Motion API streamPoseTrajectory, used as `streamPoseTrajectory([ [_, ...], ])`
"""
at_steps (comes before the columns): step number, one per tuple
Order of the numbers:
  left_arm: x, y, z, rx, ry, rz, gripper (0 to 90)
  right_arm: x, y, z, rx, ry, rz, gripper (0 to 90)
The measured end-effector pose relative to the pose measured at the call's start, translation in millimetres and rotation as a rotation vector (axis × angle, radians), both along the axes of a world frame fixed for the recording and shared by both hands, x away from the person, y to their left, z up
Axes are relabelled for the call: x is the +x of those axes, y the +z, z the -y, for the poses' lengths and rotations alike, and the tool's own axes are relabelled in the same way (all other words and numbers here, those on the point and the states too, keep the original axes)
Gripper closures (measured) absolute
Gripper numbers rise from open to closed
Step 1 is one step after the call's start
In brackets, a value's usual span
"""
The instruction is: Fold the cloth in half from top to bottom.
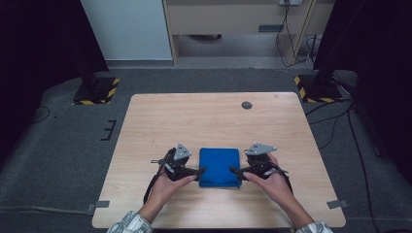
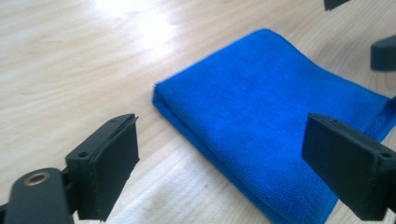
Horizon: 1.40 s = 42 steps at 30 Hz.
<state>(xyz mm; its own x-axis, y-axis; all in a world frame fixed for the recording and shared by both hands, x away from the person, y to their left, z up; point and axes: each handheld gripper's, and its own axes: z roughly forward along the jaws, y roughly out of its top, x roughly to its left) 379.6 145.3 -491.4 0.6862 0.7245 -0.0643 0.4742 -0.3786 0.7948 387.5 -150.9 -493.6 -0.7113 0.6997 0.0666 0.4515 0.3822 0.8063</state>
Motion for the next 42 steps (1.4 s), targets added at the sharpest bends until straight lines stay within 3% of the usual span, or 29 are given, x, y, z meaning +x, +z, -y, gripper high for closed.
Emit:
streamPoseTrajectory([
  [4,6.0,7.2,-14.0,-0.003,0.029,0.003,8.2,6.8,14.0,8.3,0.014,-0.014,0.033,8.0],
  [10,13.2,13.9,-38.2,-0.006,0.079,0.007,7.8,18.2,23.7,29.6,0.038,-0.080,0.040,8.1],
  [29,21.7,11.3,-86.6,0.009,0.168,-0.007,7.8,25.8,19.5,77.5,0.043,-0.183,0.031,8.1],
  [42,20.8,-7.1,-109.6,0.052,0.198,-0.050,7.8,22.3,1.0,107.9,0.026,-0.251,-0.013,8.1],
])
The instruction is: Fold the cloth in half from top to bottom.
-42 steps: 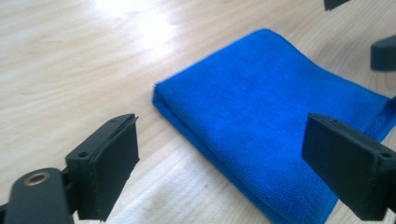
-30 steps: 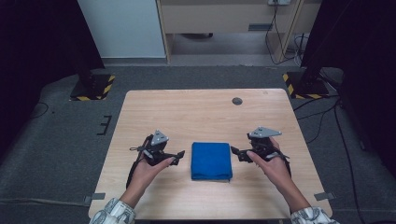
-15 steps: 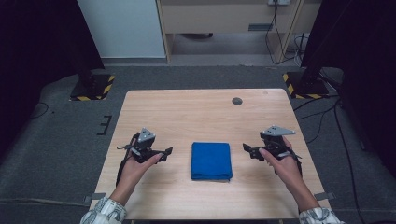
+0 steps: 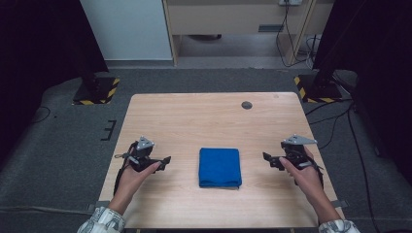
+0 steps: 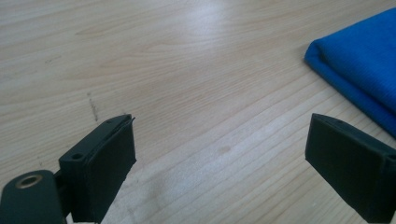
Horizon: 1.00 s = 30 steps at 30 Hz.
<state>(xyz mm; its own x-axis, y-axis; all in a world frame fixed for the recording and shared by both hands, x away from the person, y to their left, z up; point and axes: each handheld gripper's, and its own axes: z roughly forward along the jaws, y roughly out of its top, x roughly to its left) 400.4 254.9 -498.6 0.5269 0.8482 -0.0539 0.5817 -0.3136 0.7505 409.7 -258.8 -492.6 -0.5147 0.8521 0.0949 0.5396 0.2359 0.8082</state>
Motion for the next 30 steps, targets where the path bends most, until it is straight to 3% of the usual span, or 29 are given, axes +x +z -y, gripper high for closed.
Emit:
streamPoseTrajectory([
  [17,-4.9,-27.4,-11.2,0.084,-0.008,-0.072,7.8,-14.6,-41.3,20.9,-0.047,-0.027,-0.106,8.0],
  [23,0.5,-30.7,-15.0,0.089,0.010,-0.076,7.6,-11.1,-40.5,29.8,-0.041,-0.047,-0.105,8.0],
  [30,6.6,-34.0,-17.3,0.087,0.048,-0.062,6.7,-1.3,-41.6,38.8,-0.029,-0.106,-0.100,8.1],
])
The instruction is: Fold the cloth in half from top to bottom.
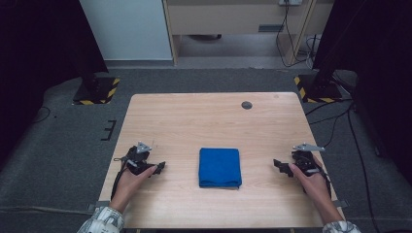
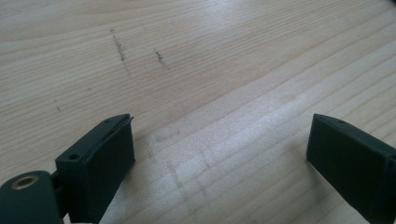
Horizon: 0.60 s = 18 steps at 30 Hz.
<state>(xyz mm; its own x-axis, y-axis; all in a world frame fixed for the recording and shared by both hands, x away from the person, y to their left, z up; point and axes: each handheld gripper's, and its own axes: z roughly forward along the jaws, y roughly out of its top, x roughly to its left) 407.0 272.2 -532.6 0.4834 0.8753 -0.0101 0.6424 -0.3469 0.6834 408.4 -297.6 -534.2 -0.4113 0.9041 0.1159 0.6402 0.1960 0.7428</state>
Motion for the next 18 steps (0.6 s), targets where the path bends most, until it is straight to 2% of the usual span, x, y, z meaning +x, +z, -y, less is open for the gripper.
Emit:
streamPoseTrajectory([
  [3,0.8,-1.5,0.8,0.011,-0.006,0.009,5.0,2.1,-3.2,0.8,-0.017,-0.026,-0.006,7.9],
  [7,0.8,-4.3,1.7,-0.001,-0.002,0.028,1.8,3.8,-3.5,-1.4,-0.029,-0.044,-0.005,7.5],
  [9,0.9,-4.6,2.5,-0.001,0.001,0.028,0.9,4.3,-3.9,-4.8,-0.061,-0.044,-0.004,6.7],
  [12,0.1,-4.7,2.9,0.001,0.007,0.029,0.8,3.7,-4.5,-13.5,-0.122,-0.013,0.001,6.6],
  [17,-1.0,-4.6,3.6,0.004,0.016,0.028,0.7,2.4,-4.8,-25.1,-0.126,0.042,0.003,5.3],
  [18,-1.0,-4.6,3.7,0.004,0.018,0.028,0.6,2.6,-4.9,-26.3,-0.125,0.038,0.004,4.8],
])
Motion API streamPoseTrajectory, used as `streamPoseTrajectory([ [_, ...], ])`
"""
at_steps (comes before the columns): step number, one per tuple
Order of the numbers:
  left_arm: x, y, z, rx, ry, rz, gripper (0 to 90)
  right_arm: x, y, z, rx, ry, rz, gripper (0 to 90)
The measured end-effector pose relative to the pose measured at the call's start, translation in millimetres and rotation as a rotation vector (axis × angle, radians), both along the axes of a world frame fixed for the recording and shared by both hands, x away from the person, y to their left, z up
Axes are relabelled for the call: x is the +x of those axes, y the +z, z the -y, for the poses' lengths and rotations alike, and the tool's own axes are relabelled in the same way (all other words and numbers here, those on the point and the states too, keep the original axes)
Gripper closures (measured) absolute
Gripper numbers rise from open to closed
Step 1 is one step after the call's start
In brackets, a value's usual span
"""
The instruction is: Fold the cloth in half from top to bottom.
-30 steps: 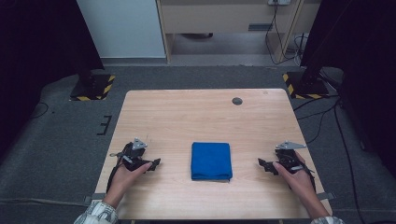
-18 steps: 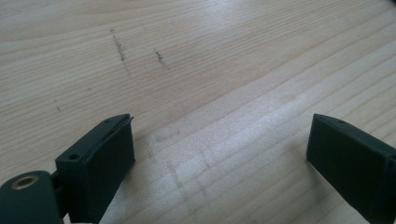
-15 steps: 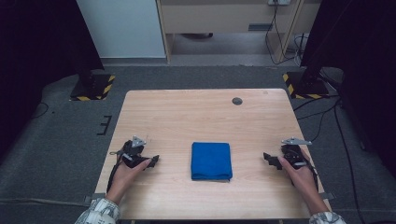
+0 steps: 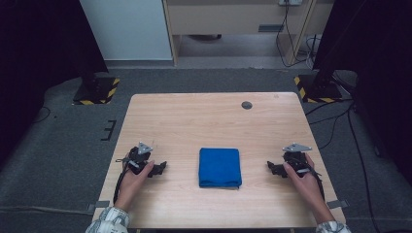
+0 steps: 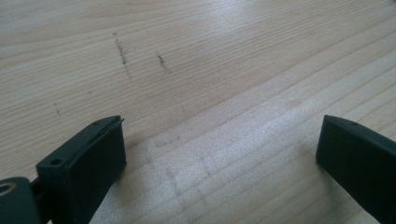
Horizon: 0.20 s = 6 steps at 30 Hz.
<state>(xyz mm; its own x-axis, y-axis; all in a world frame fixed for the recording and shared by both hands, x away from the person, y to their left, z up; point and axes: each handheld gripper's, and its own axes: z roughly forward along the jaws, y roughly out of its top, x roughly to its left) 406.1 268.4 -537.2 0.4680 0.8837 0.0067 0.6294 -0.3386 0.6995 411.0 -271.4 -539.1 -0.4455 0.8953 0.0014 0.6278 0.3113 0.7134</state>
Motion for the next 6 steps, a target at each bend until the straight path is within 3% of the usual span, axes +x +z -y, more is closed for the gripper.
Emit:
streamPoseTrajectory([
  [6,0.2,0.0,0.6,0.001,0.005,-0.001,0.2,-1.1,-0.3,-2.6,-0.005,-0.053,-0.013,0.9],
])
